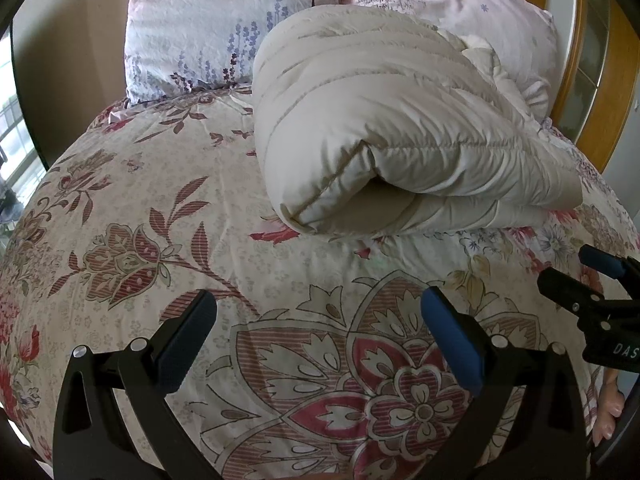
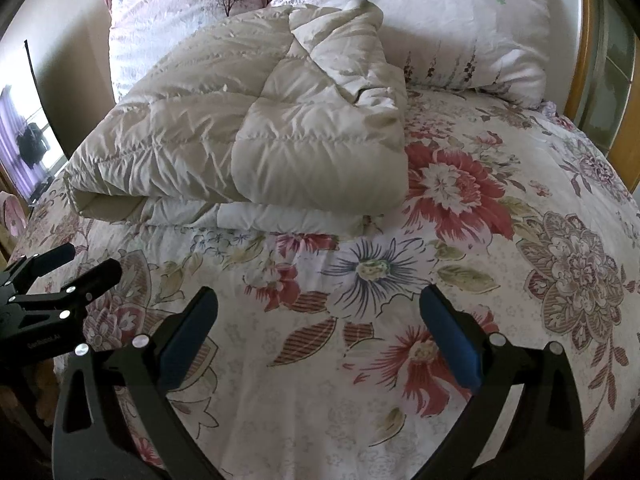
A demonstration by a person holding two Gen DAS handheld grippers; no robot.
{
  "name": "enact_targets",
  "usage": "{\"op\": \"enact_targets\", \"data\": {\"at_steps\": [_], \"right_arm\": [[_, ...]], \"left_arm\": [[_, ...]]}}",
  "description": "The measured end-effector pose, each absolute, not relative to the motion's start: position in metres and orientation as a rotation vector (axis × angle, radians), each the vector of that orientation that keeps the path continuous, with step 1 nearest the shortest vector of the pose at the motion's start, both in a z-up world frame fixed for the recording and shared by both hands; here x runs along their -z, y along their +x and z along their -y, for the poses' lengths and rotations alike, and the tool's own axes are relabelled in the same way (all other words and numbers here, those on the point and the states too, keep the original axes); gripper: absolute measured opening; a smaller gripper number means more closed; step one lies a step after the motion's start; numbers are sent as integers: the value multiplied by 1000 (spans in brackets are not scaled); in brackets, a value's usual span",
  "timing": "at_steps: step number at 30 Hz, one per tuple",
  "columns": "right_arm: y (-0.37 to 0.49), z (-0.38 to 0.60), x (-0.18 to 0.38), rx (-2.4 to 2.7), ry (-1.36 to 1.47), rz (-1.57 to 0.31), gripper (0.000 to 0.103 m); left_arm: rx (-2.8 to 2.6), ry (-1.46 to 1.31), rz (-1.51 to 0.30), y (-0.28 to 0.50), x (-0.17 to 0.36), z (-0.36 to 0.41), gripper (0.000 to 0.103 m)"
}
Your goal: Fold large clothes
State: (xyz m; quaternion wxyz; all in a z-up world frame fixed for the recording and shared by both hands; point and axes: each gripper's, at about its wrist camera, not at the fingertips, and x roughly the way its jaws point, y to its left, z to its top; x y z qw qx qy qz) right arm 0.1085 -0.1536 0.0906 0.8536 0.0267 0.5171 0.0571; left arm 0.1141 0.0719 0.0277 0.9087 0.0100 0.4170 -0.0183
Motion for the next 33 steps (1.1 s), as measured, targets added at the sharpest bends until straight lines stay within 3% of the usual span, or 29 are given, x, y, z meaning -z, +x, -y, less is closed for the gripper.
{"op": "enact_targets", "data": {"at_steps": [33], "right_arm": [[113, 149, -85, -117, 65, -1122, 101]], "left_arm": [[38, 17, -884, 116, -25, -75, 102]]}}
